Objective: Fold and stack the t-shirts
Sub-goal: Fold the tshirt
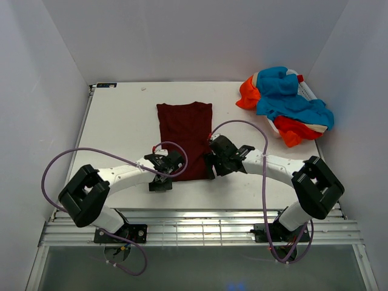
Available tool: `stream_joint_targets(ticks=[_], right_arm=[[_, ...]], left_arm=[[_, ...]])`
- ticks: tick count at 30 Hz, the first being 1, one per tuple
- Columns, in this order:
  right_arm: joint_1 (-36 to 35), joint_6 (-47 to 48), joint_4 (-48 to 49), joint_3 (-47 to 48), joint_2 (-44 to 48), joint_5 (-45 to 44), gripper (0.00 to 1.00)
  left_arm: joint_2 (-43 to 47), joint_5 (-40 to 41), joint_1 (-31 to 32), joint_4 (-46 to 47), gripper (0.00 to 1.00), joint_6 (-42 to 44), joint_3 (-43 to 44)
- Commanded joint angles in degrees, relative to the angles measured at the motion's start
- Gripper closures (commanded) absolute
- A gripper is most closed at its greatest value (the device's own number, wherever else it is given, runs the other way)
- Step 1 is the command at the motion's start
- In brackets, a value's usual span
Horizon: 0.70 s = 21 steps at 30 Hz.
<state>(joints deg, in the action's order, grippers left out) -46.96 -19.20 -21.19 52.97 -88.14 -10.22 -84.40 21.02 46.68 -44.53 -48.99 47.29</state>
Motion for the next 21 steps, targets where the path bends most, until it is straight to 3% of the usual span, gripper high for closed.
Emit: stream_joint_targets(ticks=[1,12,21], right_arm=[[-0.6,-4.4,3.8,-0.4,1.6,1.1,0.17],[-1.9,-5.9,4.8,2.4,-1.0,0.6,0.17],[-2.1,-6.6,5.3,3.2,-4.4,1.1,0.18]], left_arm=[[3.5,0.0,0.2,-1.6,0.48,-4.1,-1.8],[7.9,2.8,0.2,1.3,0.47,-2.8,-0.9],[9.9,3.8,-1.1,7.1,0.47,-2.2,-5.5]])
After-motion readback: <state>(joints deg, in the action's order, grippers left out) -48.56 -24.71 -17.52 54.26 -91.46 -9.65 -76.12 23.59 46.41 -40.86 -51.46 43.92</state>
